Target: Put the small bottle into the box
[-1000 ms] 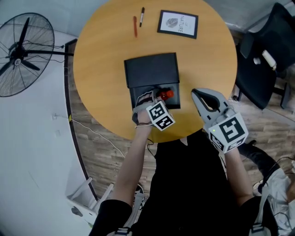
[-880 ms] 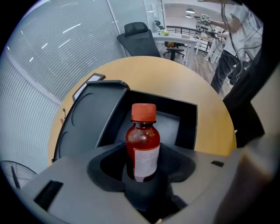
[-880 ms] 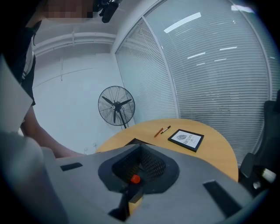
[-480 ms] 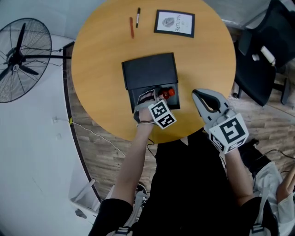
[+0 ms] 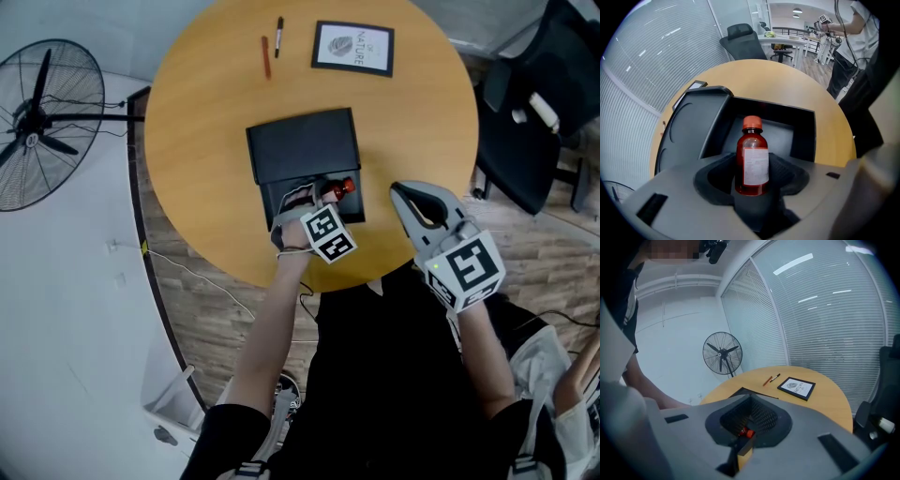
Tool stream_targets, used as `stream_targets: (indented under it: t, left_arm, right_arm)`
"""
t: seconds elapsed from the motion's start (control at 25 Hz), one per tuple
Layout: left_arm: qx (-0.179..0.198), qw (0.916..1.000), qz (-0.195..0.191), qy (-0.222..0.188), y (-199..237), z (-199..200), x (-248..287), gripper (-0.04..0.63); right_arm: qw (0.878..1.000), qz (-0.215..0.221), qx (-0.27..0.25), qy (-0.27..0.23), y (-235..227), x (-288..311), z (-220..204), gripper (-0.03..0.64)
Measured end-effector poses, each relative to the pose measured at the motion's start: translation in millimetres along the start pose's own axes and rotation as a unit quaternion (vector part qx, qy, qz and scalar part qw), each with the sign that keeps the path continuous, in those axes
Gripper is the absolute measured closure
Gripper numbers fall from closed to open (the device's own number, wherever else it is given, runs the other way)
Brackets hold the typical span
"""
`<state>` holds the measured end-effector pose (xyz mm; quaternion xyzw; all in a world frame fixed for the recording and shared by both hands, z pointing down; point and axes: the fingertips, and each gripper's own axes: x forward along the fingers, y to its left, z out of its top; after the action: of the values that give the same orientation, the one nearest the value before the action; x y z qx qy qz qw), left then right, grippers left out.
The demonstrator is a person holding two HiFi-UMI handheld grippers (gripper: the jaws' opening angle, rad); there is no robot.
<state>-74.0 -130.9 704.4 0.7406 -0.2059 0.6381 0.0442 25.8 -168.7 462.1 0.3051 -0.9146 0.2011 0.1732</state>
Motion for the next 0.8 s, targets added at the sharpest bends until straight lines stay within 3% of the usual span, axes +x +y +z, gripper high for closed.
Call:
stream_targets:
  t: [0.8]
  left_arm:
    - [-0.017,0.9998,0.003,0.0,5.1,-1.1,-8.0,0.379]
  right_arm:
    - [1.0,0.008,-0.001,-0.002,0.7,1.2,3.8,0.607]
